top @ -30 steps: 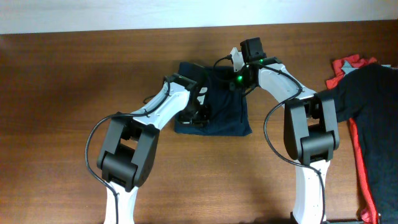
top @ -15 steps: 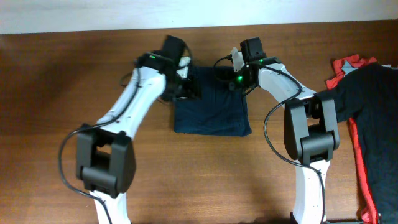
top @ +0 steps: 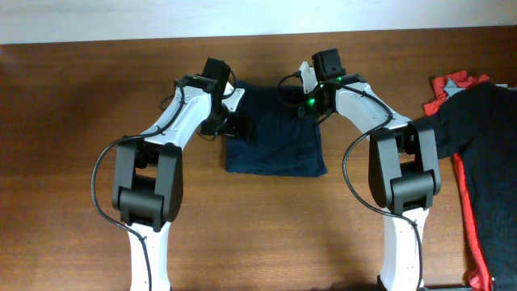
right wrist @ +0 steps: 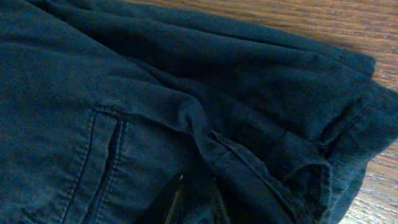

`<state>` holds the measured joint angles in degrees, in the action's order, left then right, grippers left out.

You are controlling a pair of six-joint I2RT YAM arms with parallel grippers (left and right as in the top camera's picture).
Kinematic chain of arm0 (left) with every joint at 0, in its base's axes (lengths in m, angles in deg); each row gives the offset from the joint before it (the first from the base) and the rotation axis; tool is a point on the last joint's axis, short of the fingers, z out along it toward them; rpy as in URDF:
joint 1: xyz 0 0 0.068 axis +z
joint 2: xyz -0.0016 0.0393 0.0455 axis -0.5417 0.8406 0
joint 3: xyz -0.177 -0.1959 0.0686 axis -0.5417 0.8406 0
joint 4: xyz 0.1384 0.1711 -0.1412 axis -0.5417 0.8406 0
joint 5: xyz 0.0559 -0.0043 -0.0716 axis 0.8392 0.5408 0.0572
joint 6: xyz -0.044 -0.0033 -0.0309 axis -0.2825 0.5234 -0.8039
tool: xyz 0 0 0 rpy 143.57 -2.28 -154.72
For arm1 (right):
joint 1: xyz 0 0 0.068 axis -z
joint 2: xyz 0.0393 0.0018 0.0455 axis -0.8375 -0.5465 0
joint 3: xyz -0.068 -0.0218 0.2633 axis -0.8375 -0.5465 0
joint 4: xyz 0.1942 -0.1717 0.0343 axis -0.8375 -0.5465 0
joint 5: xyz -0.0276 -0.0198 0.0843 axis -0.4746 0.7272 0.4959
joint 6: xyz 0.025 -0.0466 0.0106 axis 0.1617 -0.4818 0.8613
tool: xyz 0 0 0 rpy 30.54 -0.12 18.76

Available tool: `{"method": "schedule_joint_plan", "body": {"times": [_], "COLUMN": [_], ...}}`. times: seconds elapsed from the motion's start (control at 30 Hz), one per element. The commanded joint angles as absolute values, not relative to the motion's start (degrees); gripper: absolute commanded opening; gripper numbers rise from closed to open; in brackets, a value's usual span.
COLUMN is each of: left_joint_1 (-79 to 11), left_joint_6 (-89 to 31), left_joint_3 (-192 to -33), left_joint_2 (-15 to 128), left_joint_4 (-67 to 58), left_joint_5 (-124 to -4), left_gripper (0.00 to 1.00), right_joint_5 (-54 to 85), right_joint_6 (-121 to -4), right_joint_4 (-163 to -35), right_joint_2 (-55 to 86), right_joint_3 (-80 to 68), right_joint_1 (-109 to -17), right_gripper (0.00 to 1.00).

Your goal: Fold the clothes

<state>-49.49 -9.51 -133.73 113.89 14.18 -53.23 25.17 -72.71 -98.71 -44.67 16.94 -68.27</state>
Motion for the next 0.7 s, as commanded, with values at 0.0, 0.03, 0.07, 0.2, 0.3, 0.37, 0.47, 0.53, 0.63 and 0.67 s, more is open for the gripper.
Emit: {"method": "schedule_joint_plan", "body": {"times": [0.0, 0.03, 0.07, 0.2, 0.3, 0.37, 0.47, 0.53, 0.63, 0.67], "left_joint_1": [-49.4, -49.42, -49.51, -49.68, -49.66, -49.33, -48.53, -48.09, -47.96, -47.89], "left_joint_6": [-7.8, -7.8, -7.78, -7.78, -7.78, -7.8, -7.8, -7.8, -8.68, -10.06], "left_joint_3": [-133.56, -133.56, -133.56, -133.56, -133.56, -133.58, -133.93, -134.06, -134.96, -135.74], "left_joint_2": [116.12, 116.25, 116.25, 116.25, 116.25, 116.23, 116.18, 116.18, 116.07, 115.92], "left_joint_4": [13.87, 13.92, 13.92, 12.98, 13.17, 13.15, 13.41, 13.83, 14.62, 15.21], "left_joint_5": [-55.61, -57.14, -58.98, -64.44, -64.49, -64.47, -64.44, -64.42, -62.41, -61.21], "left_gripper": [0.99, 0.97, 0.93, 0.79, 0.39, 0.15, 0.01, 0.01, 0.01, 0.01], "right_joint_5": [21.67, 21.67, 21.67, 21.67, 21.67, 21.67, 21.65, 21.65, 21.65, 21.65], "right_joint_6": [-72.41, -72.41, -72.41, -72.41, -72.43, -72.43, -72.89, -72.89, -72.85, -72.82], "right_joint_4": [-99.37, -99.37, -99.37, -99.3, -99.35, -99.3, -100.0, -103.83, -116.53, -119.92], "right_joint_2": [-48.41, -48.41, -48.41, -48.41, -48.41, -48.41, -47.4, -44.96, -37.81, -36.04], "right_joint_3": [15.87, 15.87, 15.87, 15.87, 15.87, 15.87, 17.18, 21.18, 34.69, 38.01], "right_joint_1": [-68.01, -68.01, -68.01, -68.01, -68.01, -68.01, -67.68, -66.74, -63.99, -63.22], "right_gripper": [0.2, 0.21, 0.2, 0.2, 0.21, 0.2, 0.21, 0.25, 0.35, 0.39]}}
